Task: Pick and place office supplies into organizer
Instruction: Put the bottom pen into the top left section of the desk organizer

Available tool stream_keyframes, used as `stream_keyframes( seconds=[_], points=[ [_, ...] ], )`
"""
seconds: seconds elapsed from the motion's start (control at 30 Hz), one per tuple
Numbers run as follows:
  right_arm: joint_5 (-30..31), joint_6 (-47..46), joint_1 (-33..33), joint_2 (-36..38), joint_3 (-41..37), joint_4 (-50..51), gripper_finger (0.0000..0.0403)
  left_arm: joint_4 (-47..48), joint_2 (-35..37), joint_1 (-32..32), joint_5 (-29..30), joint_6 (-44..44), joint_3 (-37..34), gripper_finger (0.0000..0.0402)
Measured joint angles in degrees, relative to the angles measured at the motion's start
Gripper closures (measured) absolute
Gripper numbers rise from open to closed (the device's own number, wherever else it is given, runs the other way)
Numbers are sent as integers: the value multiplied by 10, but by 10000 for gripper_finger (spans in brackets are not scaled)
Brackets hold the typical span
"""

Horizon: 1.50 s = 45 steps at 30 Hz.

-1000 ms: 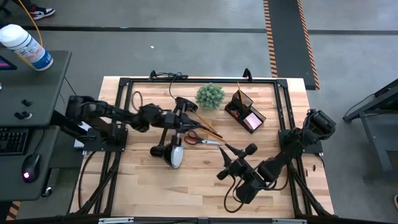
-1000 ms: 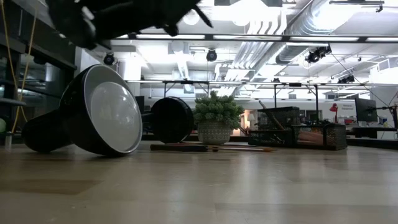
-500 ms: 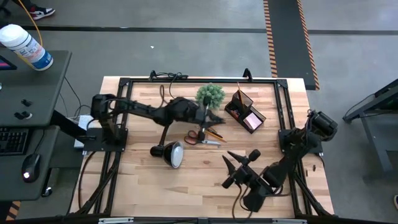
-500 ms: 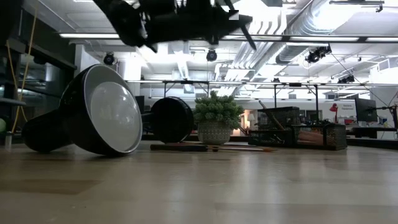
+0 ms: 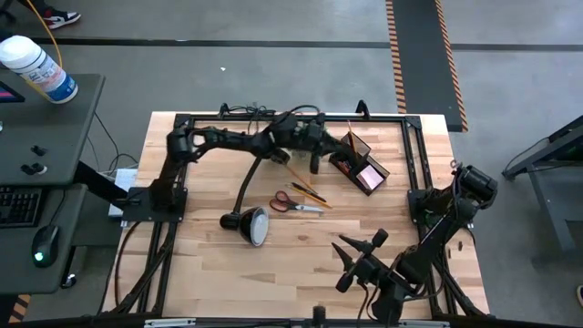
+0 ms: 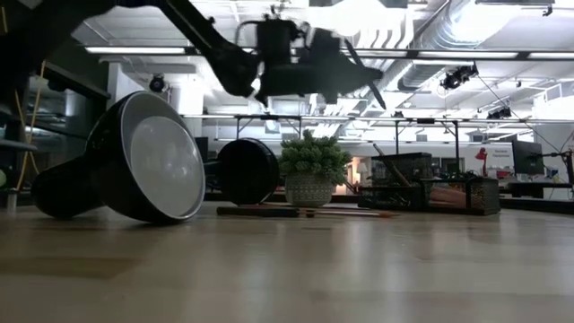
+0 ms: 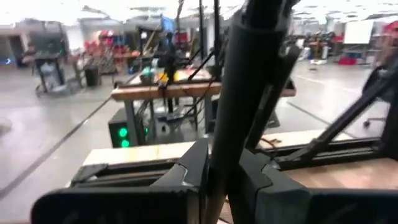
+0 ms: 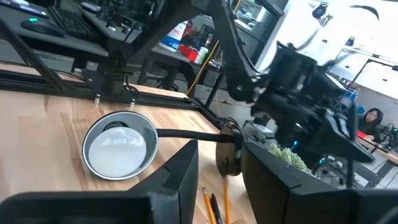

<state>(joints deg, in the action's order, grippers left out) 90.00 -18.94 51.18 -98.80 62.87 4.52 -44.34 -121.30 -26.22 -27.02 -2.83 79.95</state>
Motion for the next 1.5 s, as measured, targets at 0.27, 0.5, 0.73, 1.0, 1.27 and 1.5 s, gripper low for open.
stream_keyframes(
  seconds=[0.27, 0.5, 0.73, 1.0, 1.27, 1.5],
  points=[
    [0, 5, 0, 0, 0, 0, 290, 145, -25, 4, 9, 10, 133, 391],
    [0, 9, 0, 0, 0, 0, 290, 230, -25, -15, -27, -37, 172, 377],
    [0, 5, 0, 0, 0, -1, 290, 288, -25, -62, -52, -79, 173, 391],
    [0, 9, 0, 0, 0, -1, 290, 282, -43, -92, -135, -73, 173, 381],
    [0, 9, 0, 0, 0, 2, 290, 266, -67, -83, -130, -118, 179, 392],
    [0, 10, -2, 0, 0, 5, 291, 280, -116, -78, -130, -105, 252, 385]
  ],
)
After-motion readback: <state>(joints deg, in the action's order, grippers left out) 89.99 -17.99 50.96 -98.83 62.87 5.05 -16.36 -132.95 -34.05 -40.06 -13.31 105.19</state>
